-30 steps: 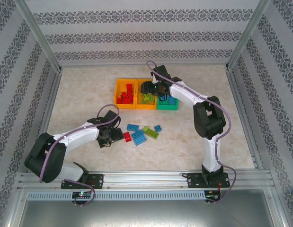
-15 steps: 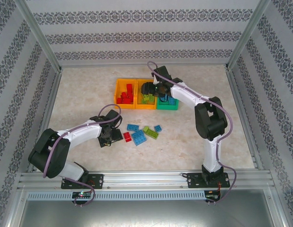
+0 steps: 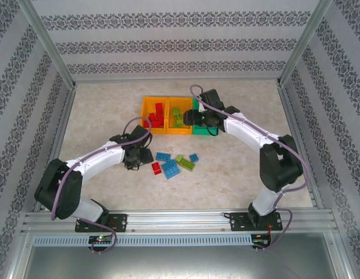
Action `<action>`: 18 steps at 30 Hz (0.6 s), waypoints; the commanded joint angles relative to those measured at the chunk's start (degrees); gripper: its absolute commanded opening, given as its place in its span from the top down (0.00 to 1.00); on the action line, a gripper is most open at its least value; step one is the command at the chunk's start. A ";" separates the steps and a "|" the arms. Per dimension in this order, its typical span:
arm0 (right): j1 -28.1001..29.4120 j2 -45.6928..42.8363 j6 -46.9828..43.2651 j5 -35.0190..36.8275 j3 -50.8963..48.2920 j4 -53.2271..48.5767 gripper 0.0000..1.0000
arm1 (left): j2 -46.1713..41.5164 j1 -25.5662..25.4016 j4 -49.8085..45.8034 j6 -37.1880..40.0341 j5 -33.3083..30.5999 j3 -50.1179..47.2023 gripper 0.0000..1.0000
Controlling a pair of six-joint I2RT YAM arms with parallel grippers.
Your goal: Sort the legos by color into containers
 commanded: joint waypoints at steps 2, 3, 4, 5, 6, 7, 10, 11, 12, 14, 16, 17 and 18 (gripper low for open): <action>0.02 -5.09 -4.51 1.19 -8.84 0.99 0.27 | 3.28 0.23 -0.32 7.34 -2.03 10.96 0.37; 0.02 -6.02 -4.02 1.88 -10.78 0.88 0.26 | 5.23 0.22 -0.12 8.64 -1.64 14.52 0.37; 0.01 -6.70 -3.27 2.56 -12.59 0.86 0.26 | 7.35 0.27 0.05 9.68 -1.04 17.72 0.37; 0.02 -7.45 -2.42 3.15 -14.17 0.88 0.26 | 9.87 0.32 0.29 10.73 -0.18 20.67 0.37; 0.02 -7.97 -1.53 3.66 -15.48 0.97 0.26 | 11.91 0.30 0.55 11.65 0.69 23.68 0.37; 0.01 -8.64 -0.36 4.06 -16.99 1.42 0.26 | 14.25 0.31 1.07 12.68 1.74 26.75 0.37; 0.28 -10.44 2.32 3.25 -21.08 3.70 0.26 | 22.00 0.48 0.59 15.16 4.53 35.94 0.37; 0.56 -10.90 2.99 2.84 -22.23 4.28 0.26 | 24.76 0.47 -0.07 16.09 5.38 39.70 0.37; 0.83 -11.26 3.32 2.62 -22.98 4.60 0.27 | 27.05 0.57 -0.70 16.85 6.36 42.62 0.37; 2.15 -12.23 3.14 2.13 -24.66 5.18 0.27 | 32.16 0.82 -2.40 18.26 8.06 49.05 0.37; 4.12 -13.16 1.79 1.83 -25.92 5.58 0.27 | 36.47 1.34 -3.54 18.71 9.75 54.36 0.37; 5.35 -13.67 0.62 1.69 -26.53 5.48 0.27 | 38.61 1.62 -4.01 18.67 10.71 57.01 0.37; 6.41 -13.94 -0.26 1.68 -26.84 5.38 0.27 | 40.35 1.95 -4.36 18.54 11.39 59.16 0.37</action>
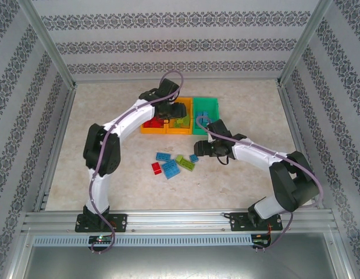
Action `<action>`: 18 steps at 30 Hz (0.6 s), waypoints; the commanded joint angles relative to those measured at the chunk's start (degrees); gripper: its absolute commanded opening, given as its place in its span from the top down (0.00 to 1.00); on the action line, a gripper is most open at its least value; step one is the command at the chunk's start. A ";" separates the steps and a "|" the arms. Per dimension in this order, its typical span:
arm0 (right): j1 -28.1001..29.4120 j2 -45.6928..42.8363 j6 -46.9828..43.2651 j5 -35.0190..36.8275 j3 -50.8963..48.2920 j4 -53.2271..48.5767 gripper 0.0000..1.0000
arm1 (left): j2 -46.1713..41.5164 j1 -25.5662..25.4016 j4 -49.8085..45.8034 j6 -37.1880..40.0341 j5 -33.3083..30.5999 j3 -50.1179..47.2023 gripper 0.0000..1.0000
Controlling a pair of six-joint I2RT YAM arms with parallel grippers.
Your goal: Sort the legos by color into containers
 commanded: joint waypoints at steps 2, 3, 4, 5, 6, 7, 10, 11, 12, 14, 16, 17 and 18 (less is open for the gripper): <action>4.98 -2.73 -4.05 -0.36 -2.45 0.96 0.27 | 6.72 1.93 -4.80 2.30 4.57 9.83 0.37; 5.74 -2.98 -4.75 -0.46 -2.82 0.60 0.27 | 8.09 2.19 -5.25 2.19 5.05 11.47 0.37; 6.66 -3.38 -5.55 -0.63 -3.44 0.48 0.27 | 9.55 2.43 -5.80 1.99 5.34 13.32 0.36; 7.38 -3.66 -6.16 -0.86 -3.95 0.36 0.26 | 10.70 2.65 -6.30 2.00 5.46 14.88 0.36; 7.96 -3.97 -6.48 -1.06 -4.42 0.43 0.26 | 11.52 2.75 -6.53 1.97 5.55 15.89 0.35; 8.57 -4.21 -6.73 -1.41 -4.87 0.39 0.26 | 12.26 2.73 -6.73 2.10 5.53 16.82 0.35; 9.86 -4.35 -7.16 -2.74 -5.82 0.54 0.26 | 13.23 2.78 -6.14 1.79 5.71 17.45 0.33; 10.32 -4.14 -7.38 -3.37 -5.91 0.72 0.26 | 13.38 2.78 -5.93 1.53 5.80 17.46 0.32; 10.82 -3.79 -7.54 -3.76 -5.80 0.85 0.26 | 13.63 2.76 -5.86 1.42 5.88 17.44 0.31; 11.99 -2.59 -8.15 -3.68 -4.96 0.64 0.25 | 13.78 2.80 -5.83 1.01 6.30 17.26 0.28; 12.83 -1.01 -8.59 -2.37 -3.70 0.21 0.25 | 13.64 2.75 -5.77 0.79 6.65 16.84 0.24; 13.17 -0.16 -8.93 -2.02 -3.05 0.31 0.24 | 13.37 2.74 -5.58 0.70 6.90 16.51 0.22; 13.45 0.54 -9.05 -1.75 -2.61 0.38 0.24 | 13.11 2.77 -5.43 0.52 6.91 16.17 0.21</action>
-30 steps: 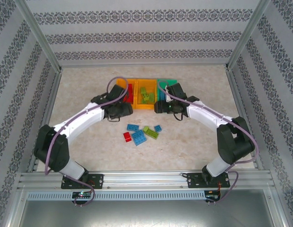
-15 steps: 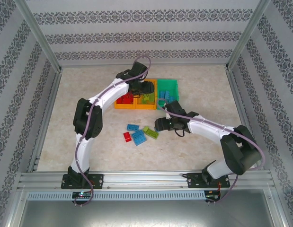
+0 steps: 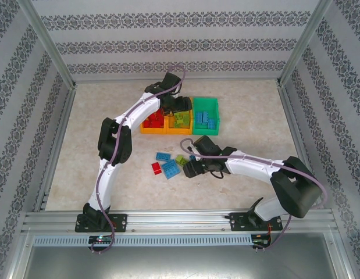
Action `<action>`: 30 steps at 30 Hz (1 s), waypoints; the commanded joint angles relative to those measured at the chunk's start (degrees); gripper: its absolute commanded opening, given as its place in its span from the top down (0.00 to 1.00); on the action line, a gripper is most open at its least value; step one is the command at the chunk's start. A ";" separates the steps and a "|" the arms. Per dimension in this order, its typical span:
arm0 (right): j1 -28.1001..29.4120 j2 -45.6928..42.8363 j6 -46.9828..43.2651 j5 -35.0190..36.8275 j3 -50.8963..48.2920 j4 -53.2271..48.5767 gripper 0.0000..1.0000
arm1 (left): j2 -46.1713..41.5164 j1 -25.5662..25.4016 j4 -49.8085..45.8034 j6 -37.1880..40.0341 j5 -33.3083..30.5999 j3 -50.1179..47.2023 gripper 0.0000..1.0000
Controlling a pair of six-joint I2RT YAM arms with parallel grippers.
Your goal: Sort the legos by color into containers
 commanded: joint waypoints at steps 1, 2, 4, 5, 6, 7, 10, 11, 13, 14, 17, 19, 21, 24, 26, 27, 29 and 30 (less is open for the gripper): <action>0.96 2.72 -2.24 0.45 2.48 0.38 0.24 | -0.05 0.38 -1.67 -0.38 1.12 -0.05 0.19; 1.12 3.58 -2.59 0.60 2.98 0.48 0.24 | -0.50 0.37 -1.55 -0.47 1.11 -0.62 0.16; 1.02 4.94 -3.21 0.69 3.90 0.29 0.24 | -1.40 0.40 -1.52 -0.49 0.73 -1.60 0.03; 1.12 5.58 -3.47 0.62 4.39 0.32 0.24 | -2.03 0.40 -1.23 -0.55 0.64 -2.36 0.02; 1.05 6.01 -3.69 0.65 4.72 0.24 0.24 | -2.79 0.40 -0.74 -0.73 0.62 -3.20 0.00; 1.11 6.45 -3.89 0.74 5.14 0.42 0.24 | -3.70 0.40 0.12 -1.06 0.72 -4.25 0.00; 1.12 7.54 -4.40 1.26 6.17 0.51 0.24 | -6.28 0.37 2.43 -1.93 1.40 -7.26 0.00; 1.07 7.88 -4.54 1.36 6.47 0.45 0.24 | -7.06 0.40 3.05 -2.14 1.68 -8.01 0.00; 1.09 8.65 -5.10 1.39 7.09 0.18 0.24 | -8.20 0.40 3.86 -2.31 2.17 -9.09 0.00; 1.08 9.02 -5.37 1.33 7.44 -0.03 0.24 | -8.73 0.36 4.08 -2.29 2.55 -9.48 0.00; 1.14 10.07 -5.89 0.99 8.33 -0.87 0.26 | -9.80 0.34 4.17 -2.49 2.55 -10.55 0.00; 1.24 10.39 -6.21 1.22 8.43 -1.50 0.28 | -10.69 0.39 4.57 -2.60 2.18 -11.73 0.00; 1.36 10.58 -6.44 1.61 8.24 -2.26 0.31 | -11.55 0.40 4.96 -2.75 1.74 -12.88 0.00; 1.60 10.41 -6.74 2.85 7.60 -3.57 0.37 | -12.56 0.38 5.46 -3.02 1.58 -14.10 0.00; 1.76 9.82 -6.75 3.96 6.80 -4.07 0.44 | -13.13 0.40 5.77 -3.21 1.54 -14.57 0.00; 1.80 9.37 -6.62 4.21 6.38 -4.20 0.49 | -13.32 0.38 5.85 -3.21 1.52 -14.83 0.00; 1.78 7.97 -6.42 4.50 5.51 -4.06 0.61 | -13.87 0.39 6.12 -3.33 1.48 -15.31 0.00; 1.83 7.15 -6.25 4.58 5.07 -3.90 0.66 | -14.02 0.43 6.25 -3.34 1.48 -15.53 0.00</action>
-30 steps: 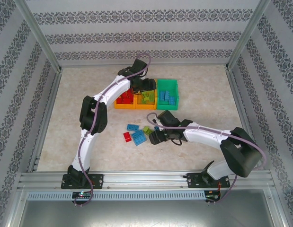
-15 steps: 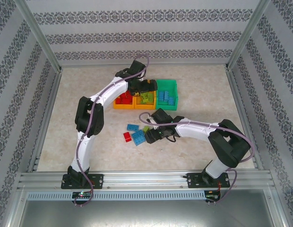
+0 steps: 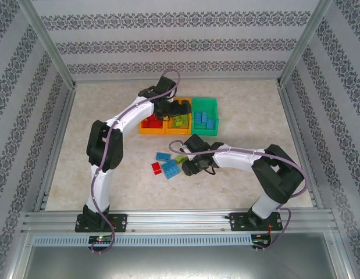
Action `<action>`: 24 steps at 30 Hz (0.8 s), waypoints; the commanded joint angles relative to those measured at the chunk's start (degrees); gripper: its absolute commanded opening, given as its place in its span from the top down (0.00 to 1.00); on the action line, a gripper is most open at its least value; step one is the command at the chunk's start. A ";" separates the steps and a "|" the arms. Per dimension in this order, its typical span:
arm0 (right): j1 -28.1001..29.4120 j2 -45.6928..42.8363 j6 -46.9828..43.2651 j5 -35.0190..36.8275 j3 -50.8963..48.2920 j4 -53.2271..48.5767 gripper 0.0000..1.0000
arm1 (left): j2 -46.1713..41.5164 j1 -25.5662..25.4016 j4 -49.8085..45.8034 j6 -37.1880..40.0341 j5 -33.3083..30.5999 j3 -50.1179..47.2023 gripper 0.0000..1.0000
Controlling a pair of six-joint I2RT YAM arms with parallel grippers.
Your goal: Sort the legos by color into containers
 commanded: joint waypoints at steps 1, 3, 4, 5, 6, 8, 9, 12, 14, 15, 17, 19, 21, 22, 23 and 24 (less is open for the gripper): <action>0.75 -3.52 -0.02 2.22 -1.97 -1.34 0.70 | -3.27 0.49 2.12 -0.67 -0.26 -0.90 0.00; 0.77 -5.77 0.13 2.44 -2.81 -1.20 0.75 | -3.56 0.54 2.05 -0.57 -0.50 -1.30 0.00; 0.75 -7.01 0.18 2.50 -3.24 -1.33 0.76 | -3.82 0.50 1.95 -0.52 -0.80 -1.67 0.00; 0.70 -8.41 0.15 2.53 -3.66 -1.76 0.77 | -4.10 0.47 1.89 -0.39 -1.23 -2.08 0.00; 0.65 -9.61 0.05 2.63 -3.96 -2.18 0.77 | -4.44 0.51 1.88 -0.31 -1.58 -2.47 0.00; -0.07 -13.06 0.20 3.14 -4.96 -2.80 0.77 | -5.40 0.47 1.85 -0.04 -2.52 -3.66 0.00; -0.84 -14.66 0.65 3.38 -5.50 -2.60 0.77 | -5.95 0.51 1.92 0.16 -2.80 -4.12 0.00; -6.99 -19.79 2.79 0.86 -6.89 -0.53 0.76 | -7.46 0.45 1.95 1.18 -3.40 -6.18 0.00; -12.24 -21.61 4.97 -1.38 -6.45 0.88 0.75 | -8.46 0.44 1.96 2.03 -3.54 -7.82 0.00; -15.02 -21.84 6.03 -2.23 -5.57 1.38 0.74 | -9.19 0.42 2.26 2.36 -3.47 -9.21 0.00; -19.41 -20.74 7.06 -4.60 -2.51 1.77 0.74 | -10.61 0.38 3.48 3.00 -3.22 -11.92 0.00; -22.90 -18.11 7.92 -8.44 1.75 1.34 0.74 | -12.00 0.38 4.40 3.87 -2.68 -14.34 0.00; -24.93 -14.69 8.96 -11.47 6.48 0.63 0.76 | -13.29 0.29 4.39 4.90 -2.81 -16.38 0.00; -25.49 -13.25 9.28 -12.63 8.39 0.45 0.76 | -14.06 0.28 4.58 5.28 -3.01 -17.46 0.00; -25.79 -11.64 9.84 -13.68 10.44 0.62 0.76 | -14.96 0.29 4.88 5.76 -2.95 -18.75 0.00; -25.89 -10.07 10.53 -14.73 12.28 0.96 0.76 | -15.74 0.19 5.11 6.18 -3.09 -19.94 0.00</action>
